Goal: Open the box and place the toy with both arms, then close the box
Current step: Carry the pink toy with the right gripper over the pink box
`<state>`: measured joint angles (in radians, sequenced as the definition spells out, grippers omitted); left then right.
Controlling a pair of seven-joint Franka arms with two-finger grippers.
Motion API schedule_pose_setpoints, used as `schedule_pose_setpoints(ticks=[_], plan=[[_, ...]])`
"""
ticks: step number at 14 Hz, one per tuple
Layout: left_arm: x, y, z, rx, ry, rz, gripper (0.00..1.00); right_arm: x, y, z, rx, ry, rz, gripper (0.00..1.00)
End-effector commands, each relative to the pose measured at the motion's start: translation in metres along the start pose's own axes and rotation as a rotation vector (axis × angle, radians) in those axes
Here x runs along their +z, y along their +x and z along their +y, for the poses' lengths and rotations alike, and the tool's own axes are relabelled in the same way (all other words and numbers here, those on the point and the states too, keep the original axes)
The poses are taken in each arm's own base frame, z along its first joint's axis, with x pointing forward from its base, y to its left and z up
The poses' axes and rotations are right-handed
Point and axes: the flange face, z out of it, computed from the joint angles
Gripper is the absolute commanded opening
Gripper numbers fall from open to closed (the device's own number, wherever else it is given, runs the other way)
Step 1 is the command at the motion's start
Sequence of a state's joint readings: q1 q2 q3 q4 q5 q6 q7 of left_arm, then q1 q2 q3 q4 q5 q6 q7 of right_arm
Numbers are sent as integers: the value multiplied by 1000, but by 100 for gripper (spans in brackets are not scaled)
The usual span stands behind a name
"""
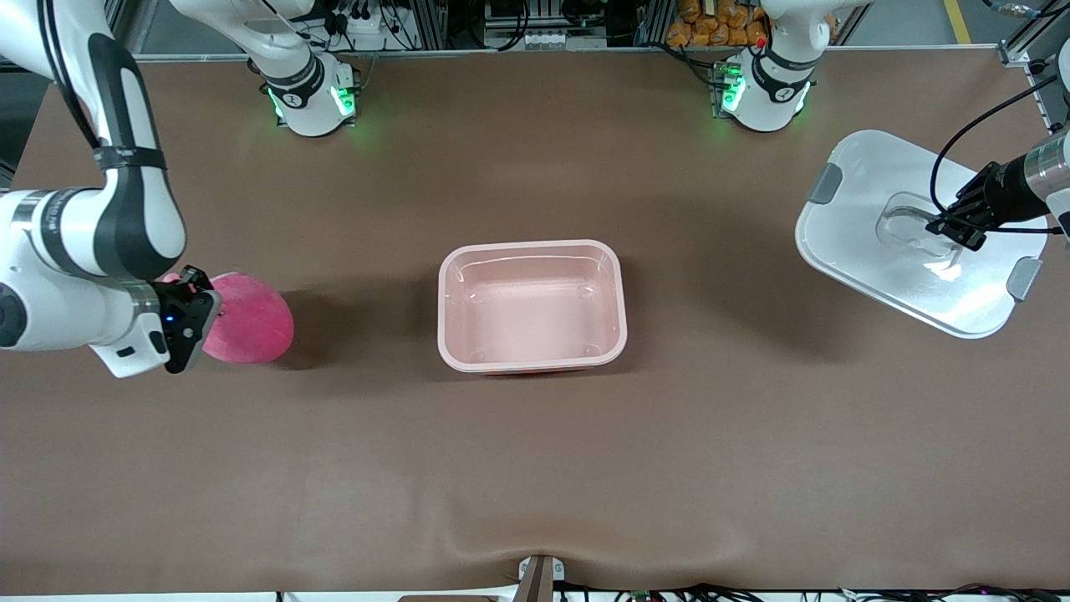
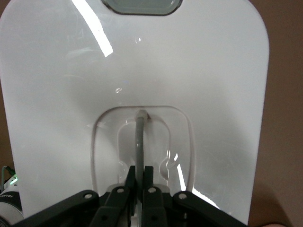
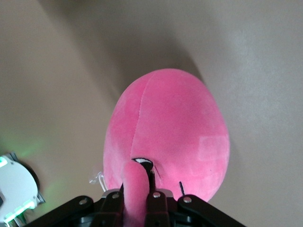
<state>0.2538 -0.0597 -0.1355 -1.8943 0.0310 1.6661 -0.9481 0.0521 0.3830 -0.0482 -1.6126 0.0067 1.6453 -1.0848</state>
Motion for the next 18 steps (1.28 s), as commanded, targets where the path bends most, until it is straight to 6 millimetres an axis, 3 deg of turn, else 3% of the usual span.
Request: schedule_pose_setpoints(ticks=[1,7,9,14,18], plan=[[-7,-6,-10,11,-12,-10,0,-15,23,-26,83,9,16,0],[-9,-6,-10,16,-9,-9,0,-27,82,-70,255,-6,11,0],[-13,-8,-12,13,-18,-5,0,-33,107,-97,365,-3,1,0],[-15,-9,-9,-2,-20,-3,0,-48,140,-126,526,21,48,0],[-16,-8,-5,-2,-23,-2,0,-64,177,-164,706,16,81,0]])
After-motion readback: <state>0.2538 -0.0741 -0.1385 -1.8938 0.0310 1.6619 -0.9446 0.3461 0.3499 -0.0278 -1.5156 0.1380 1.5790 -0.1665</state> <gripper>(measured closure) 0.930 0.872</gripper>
